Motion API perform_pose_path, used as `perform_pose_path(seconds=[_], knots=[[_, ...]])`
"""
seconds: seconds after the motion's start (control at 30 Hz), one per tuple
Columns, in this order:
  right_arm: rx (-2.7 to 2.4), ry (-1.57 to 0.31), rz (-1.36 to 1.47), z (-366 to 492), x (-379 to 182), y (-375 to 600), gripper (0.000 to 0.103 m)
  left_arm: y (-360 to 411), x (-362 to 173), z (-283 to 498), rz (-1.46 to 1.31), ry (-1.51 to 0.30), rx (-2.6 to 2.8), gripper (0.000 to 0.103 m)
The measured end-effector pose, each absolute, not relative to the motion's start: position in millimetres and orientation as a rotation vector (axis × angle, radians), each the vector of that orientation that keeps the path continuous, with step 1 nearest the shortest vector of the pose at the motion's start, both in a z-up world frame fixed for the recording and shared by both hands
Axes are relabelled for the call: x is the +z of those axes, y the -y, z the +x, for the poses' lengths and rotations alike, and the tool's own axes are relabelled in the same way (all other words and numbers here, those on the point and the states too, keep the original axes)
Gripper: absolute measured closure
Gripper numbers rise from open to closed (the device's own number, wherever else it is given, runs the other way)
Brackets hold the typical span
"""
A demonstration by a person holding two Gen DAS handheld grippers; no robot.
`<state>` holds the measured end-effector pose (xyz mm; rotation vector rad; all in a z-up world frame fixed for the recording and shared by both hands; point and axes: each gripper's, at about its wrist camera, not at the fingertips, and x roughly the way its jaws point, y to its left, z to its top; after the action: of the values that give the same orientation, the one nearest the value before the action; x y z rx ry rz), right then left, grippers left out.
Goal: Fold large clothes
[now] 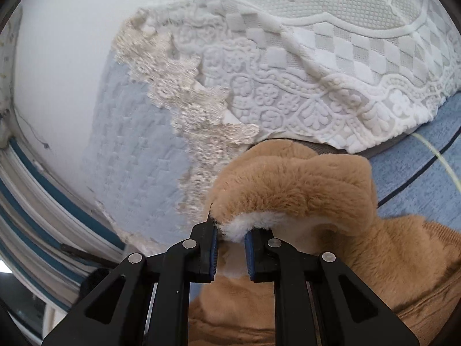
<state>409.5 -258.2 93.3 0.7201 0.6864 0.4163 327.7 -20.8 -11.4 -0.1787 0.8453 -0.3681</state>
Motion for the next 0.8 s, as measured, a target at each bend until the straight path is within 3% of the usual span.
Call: perform_pose_path(seconds=[0.33,0.43,0.8], knots=[[0.327,-0.745,0.594,423.3,86.0,268.7,0.080,15.1,-10.6,312.8,-0.151,-0.858,-0.385,0.002],[0.262,-0.797,0.526,417.2,84.7,275.2,0.064,19.3,-15.0,306.4,-0.145,-0.872,-0.395,0.002],[0.193,-0.754,0.214,287.2,78.5,296.2,0.058,25.4,-39.6,297.8,-0.053,-0.926,-0.341,0.002]])
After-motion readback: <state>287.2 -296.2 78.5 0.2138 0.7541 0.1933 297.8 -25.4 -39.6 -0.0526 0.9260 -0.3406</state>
